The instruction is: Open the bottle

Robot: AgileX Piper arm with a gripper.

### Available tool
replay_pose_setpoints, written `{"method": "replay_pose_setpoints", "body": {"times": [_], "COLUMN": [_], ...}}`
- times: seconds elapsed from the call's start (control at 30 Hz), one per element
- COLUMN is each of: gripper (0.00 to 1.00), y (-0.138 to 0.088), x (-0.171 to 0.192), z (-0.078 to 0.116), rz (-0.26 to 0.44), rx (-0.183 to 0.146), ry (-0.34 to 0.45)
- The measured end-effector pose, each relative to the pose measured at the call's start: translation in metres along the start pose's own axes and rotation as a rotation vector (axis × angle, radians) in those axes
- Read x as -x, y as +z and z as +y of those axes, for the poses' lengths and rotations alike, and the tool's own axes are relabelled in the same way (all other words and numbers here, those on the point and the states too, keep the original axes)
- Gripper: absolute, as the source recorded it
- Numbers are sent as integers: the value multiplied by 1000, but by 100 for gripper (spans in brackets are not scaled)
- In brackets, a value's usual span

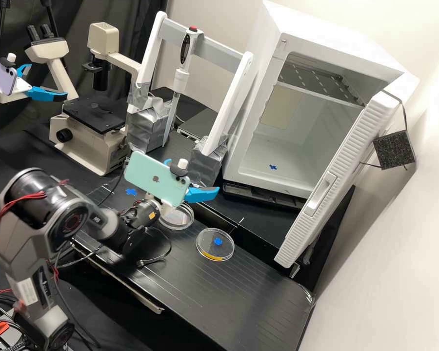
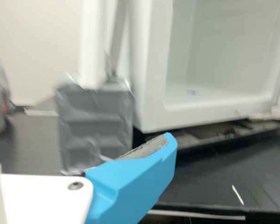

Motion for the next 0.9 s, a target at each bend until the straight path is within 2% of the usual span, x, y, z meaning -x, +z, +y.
{"method": "replay_pose_setpoints", "body": {"times": [0.13,0.2,0.27,0.47,0.73,0.9], "gripper": [100,100,100,100,100,100], "y": [-19,-25,-31,-31,-26,-29], "x": [10,11,12,10,3,3], "z": [-10,-16,-26,-45,-57,-59], "rz": [85,108,118,95,58,66], "rx": [4,21,52,102,123,127], "ry": [-13,-30,-57,-107,-134,-139]}}
